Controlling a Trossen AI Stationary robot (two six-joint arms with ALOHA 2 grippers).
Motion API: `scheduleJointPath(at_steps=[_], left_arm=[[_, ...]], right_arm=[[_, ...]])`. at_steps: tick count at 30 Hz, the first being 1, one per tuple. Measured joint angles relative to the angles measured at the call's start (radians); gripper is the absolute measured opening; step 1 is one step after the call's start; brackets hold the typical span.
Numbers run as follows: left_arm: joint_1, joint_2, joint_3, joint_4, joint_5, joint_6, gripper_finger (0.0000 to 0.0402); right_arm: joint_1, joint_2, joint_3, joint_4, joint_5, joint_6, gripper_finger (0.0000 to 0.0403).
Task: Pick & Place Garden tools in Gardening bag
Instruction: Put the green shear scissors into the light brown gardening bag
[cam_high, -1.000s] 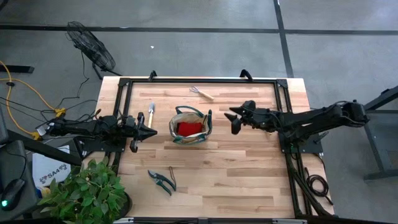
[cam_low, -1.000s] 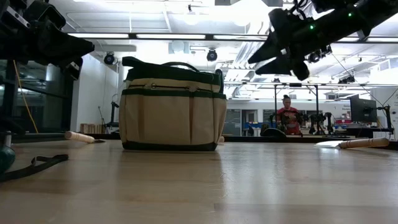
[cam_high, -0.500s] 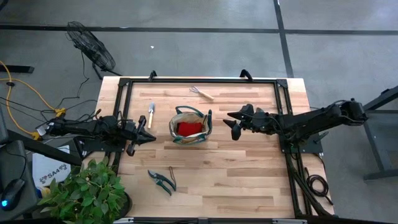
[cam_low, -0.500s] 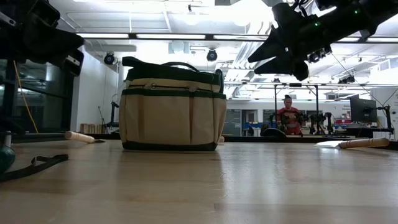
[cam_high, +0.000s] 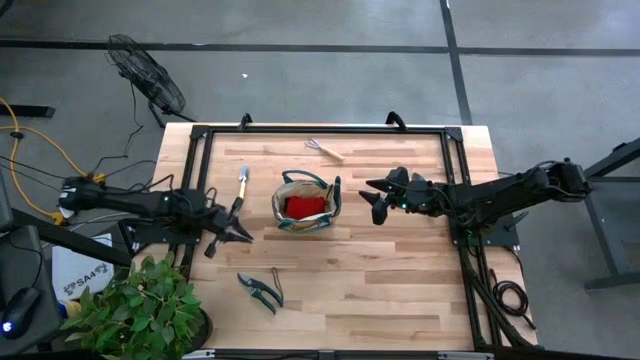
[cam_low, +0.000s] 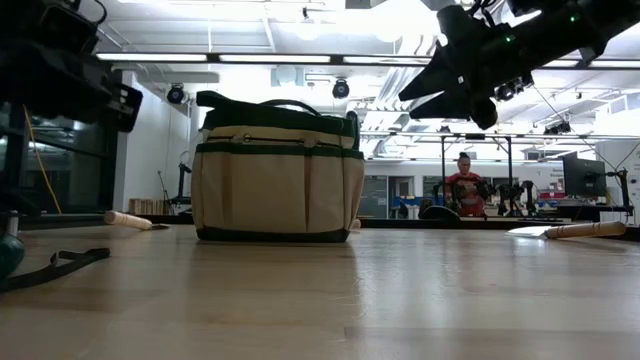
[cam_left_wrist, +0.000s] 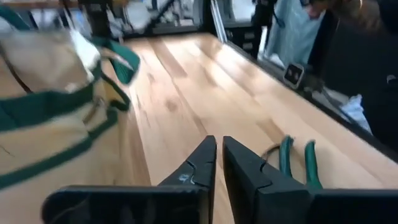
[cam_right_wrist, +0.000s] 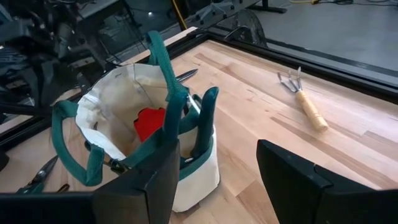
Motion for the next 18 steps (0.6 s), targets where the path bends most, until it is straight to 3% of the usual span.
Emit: scheduleJointPath(at_steps=[4, 10, 14, 18], left_arm=[[0.0, 0.122, 0.011, 0.071, 0.006, 0.0, 0.0078], [-0.011, 0.275, 0.013, 0.195, 0.103, 0.005, 0.0154], [-0.078, 0.366, 0.055, 0.202, 0.104, 0.029, 0.0171], [-0.169, 0.472, 0.134, 0.196, 0.026, 0.069, 0.0171]], right_arm=[[0.0, 0.0, 0.0, 0.0, 0.002, 0.0, 0.0205], [0.0, 0.0, 0.0, -0.006, -0.002, 0.0, 0.0205], [0.0, 0.0, 0.0, -0.031, -0.002, 0.001, 0.0205], [0.0, 0.0, 0.0, -0.031, -0.002, 0.001, 0.0205]])
